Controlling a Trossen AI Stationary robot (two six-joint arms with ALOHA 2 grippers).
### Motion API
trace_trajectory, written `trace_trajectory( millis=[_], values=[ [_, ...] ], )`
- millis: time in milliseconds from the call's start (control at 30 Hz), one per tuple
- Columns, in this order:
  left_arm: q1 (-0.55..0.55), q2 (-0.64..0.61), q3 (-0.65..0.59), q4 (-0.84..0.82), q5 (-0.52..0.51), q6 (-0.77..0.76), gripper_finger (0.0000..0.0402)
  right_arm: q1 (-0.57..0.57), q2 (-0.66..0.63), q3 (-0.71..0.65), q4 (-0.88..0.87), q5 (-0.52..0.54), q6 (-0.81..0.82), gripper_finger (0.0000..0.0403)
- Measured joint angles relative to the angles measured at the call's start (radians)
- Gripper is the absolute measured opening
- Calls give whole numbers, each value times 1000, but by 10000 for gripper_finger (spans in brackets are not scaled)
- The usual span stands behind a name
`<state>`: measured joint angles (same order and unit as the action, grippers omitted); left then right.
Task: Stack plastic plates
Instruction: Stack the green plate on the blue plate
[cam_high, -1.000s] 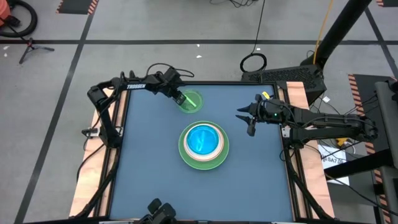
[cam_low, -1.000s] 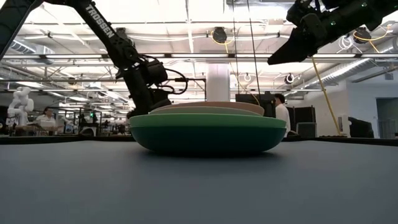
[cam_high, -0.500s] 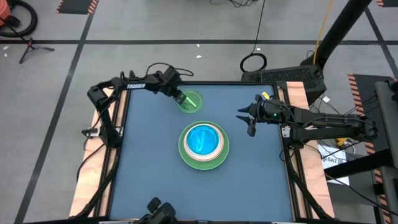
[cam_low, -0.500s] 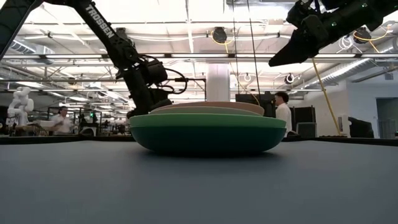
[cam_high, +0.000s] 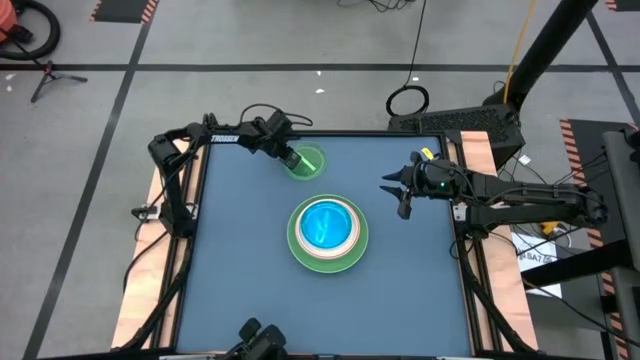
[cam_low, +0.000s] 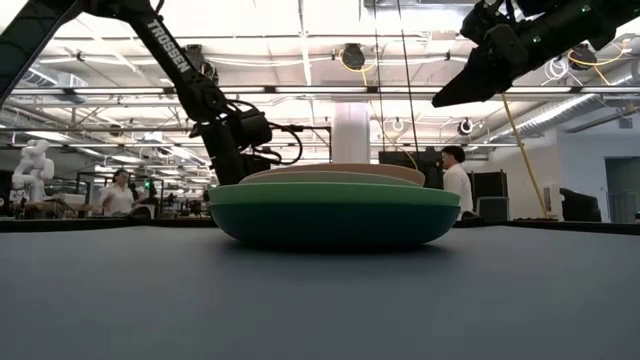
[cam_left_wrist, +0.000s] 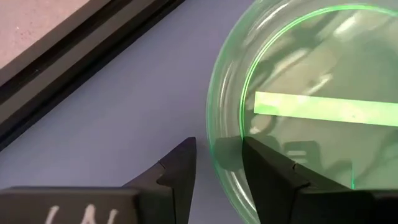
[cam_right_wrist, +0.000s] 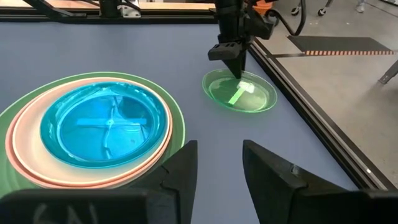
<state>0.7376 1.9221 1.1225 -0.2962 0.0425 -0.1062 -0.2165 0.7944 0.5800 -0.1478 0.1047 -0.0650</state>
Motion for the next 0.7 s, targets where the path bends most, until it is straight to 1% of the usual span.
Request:
trace_trajectory(
  millis=[67, 133, 433, 567, 700],
  values=[
    [0, -1, -1, 4, 0, -1, 130, 0, 0, 0, 0, 0, 0, 123],
    [0, -1, -1, 9, 0, -1, 115, 0, 0, 0, 0, 0, 0, 123],
    [1, -1, -2, 22, -1, -14, 12, 0, 0, 0, 0, 0, 0, 123],
    [0, -2, -2, 42, 0, -20, 7, 0, 0, 0, 0, 0, 0, 123],
    [-1, 0, 20, 24, 1, -16, 6, 0, 0, 0, 0, 0, 0, 123]
  ],
)
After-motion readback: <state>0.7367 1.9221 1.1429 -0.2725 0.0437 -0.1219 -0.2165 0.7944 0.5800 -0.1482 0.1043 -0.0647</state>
